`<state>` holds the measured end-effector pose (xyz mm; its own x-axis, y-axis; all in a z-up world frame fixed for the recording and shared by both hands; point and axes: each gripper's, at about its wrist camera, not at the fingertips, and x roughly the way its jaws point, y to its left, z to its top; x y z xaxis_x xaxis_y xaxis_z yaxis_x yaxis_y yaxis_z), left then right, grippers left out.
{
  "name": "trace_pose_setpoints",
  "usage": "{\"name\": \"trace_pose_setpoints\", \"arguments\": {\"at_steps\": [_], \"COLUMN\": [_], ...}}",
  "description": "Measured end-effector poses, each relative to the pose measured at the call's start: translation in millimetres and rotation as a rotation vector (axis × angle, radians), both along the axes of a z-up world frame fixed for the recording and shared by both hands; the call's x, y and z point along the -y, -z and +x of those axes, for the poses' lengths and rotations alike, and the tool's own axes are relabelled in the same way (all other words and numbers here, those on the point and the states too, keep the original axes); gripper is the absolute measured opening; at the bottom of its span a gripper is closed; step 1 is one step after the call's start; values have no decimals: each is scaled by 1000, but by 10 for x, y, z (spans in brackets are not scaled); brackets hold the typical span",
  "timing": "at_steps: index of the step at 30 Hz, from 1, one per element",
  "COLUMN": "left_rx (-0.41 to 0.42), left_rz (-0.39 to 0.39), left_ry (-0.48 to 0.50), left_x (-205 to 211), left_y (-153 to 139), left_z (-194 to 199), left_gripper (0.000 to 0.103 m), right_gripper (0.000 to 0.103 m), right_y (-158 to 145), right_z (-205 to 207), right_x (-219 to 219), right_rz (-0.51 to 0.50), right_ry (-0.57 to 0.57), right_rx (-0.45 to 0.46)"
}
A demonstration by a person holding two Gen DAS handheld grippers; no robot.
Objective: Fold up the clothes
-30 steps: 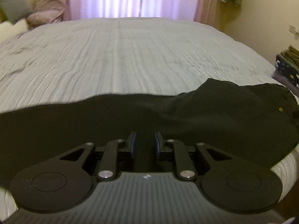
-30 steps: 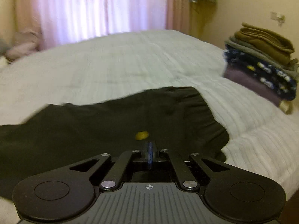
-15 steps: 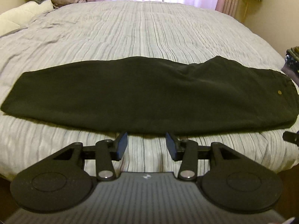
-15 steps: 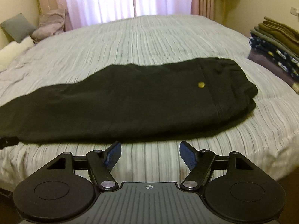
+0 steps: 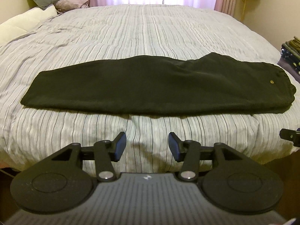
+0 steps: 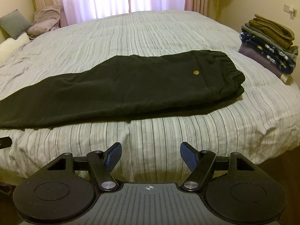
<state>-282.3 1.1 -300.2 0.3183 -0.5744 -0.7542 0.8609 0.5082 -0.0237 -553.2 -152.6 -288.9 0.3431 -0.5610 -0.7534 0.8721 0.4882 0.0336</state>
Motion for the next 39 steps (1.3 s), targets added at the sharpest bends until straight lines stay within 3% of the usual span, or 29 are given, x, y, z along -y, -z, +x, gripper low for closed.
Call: {"name": "trace_pose_setpoints", "arguments": {"at_steps": [17, 28, 39], "left_rx": [27, -5, -25], "left_rz": [-44, -67, -47], "left_ry": [-14, 32, -2], "left_x": [-465, -406, -327], "left_y": [-135, -141, -77], "left_z": [-137, -217, -125], "left_gripper": [48, 49, 49], "right_gripper": [72, 72, 72], "right_y": [-101, -131, -104], "right_z": [-146, -50, 81], "right_x": [-403, -431, -357], "right_rz": [-34, -44, -34], "right_ry": [5, -23, -54], "right_rx": [31, 41, 32]}}
